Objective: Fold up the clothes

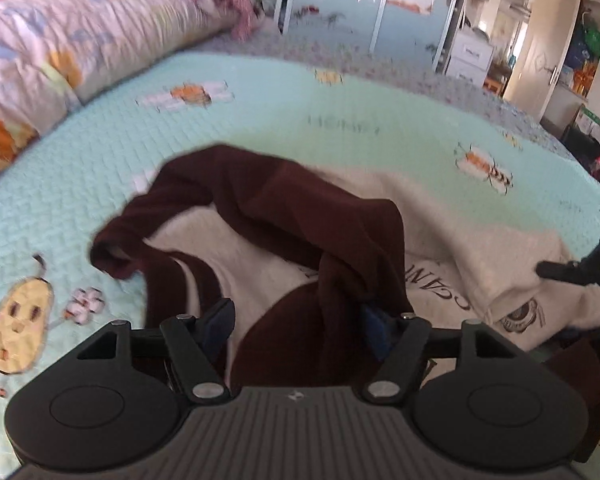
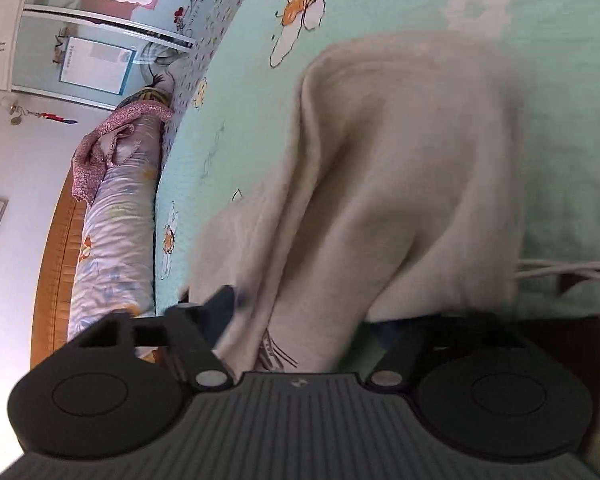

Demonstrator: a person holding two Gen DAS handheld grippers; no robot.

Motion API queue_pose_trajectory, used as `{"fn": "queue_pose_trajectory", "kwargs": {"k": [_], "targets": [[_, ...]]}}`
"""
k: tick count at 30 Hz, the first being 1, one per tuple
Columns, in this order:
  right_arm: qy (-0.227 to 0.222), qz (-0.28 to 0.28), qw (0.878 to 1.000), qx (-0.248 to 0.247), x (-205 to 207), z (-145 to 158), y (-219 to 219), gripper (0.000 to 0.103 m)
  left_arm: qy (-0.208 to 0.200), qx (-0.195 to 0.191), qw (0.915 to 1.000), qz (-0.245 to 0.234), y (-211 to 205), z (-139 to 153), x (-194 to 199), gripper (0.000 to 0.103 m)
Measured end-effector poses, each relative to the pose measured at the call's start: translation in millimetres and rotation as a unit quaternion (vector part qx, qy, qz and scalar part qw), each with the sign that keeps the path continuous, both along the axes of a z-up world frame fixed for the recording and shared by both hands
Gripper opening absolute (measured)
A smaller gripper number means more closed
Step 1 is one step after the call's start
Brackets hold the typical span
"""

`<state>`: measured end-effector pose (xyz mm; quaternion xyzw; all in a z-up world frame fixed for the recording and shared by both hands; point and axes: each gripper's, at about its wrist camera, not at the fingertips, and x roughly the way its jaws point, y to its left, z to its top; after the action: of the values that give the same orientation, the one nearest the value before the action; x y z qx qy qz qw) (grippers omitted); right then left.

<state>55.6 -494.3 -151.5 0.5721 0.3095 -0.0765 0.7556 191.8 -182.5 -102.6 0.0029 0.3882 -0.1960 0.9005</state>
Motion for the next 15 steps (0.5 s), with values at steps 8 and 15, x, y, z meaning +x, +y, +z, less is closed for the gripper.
{"fn": "queue_pose_trajectory", "kwargs": {"k": [8, 15], "targets": [[-0.033, -0.001, 0.999, -0.014, -9, 16, 5, 0.024, 0.01, 0.001, 0.9999, -0.004, -17, -12, 3, 0.056], [-0.163, 0.014, 0.982, -0.094, -34, 98, 10, 0.0, 0.014, -0.055, 0.9982, -0.019, -16, 14, -27, 0.038]]}}
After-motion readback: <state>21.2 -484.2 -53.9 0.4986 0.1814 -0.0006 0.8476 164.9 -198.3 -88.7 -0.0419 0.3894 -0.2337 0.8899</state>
